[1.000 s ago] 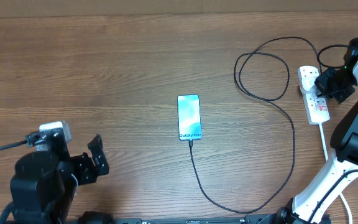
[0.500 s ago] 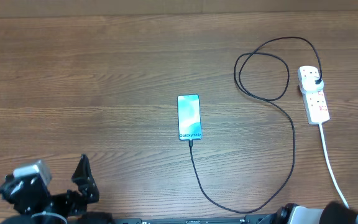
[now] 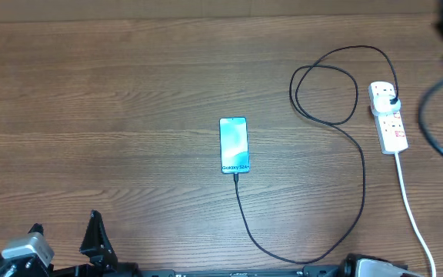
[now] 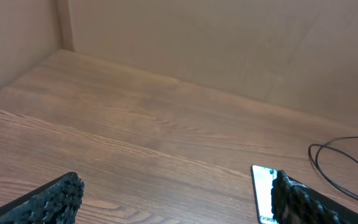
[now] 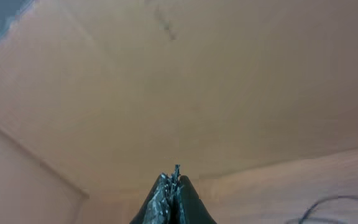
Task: Plug charger to phone and switch on socket
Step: 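Lift the right gripper away from the power strip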
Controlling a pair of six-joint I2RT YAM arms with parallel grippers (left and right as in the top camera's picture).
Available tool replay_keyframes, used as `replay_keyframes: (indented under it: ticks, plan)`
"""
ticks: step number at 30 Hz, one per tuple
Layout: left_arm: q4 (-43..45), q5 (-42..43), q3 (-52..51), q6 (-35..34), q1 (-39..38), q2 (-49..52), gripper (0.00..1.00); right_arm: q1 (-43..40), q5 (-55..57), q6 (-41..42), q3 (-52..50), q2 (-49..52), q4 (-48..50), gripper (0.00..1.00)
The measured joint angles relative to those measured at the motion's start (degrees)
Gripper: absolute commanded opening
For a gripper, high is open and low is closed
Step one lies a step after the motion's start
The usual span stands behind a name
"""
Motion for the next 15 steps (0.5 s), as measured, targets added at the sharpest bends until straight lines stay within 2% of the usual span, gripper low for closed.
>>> replay_keyframes:
  ticks: [6,10,13,15]
  plan:
    - [-0.3,0.0,0.0,0.0,0.0,-1.1,0.99,12.8,12.1,-5.2,-1.0,0.4,-1.2,0.04]
    - [-4.3,0.0,0.0,0.0,0.0,-2.9,1.00,14.9,13.8,-6.7,-1.3,-2.8,-2.3,0.04]
    - [-10.5,0.0,0.0,0.0,0.0,-3.0,1.00,14.9,13.8,-7.2,-8.4,-9.1,2.4,0.04]
    - [-14.6,0.0,-0.1,0.0,0.0,-3.0,1.00,14.9,13.7,-7.5,-17.0,-13.9,10.1,0.04]
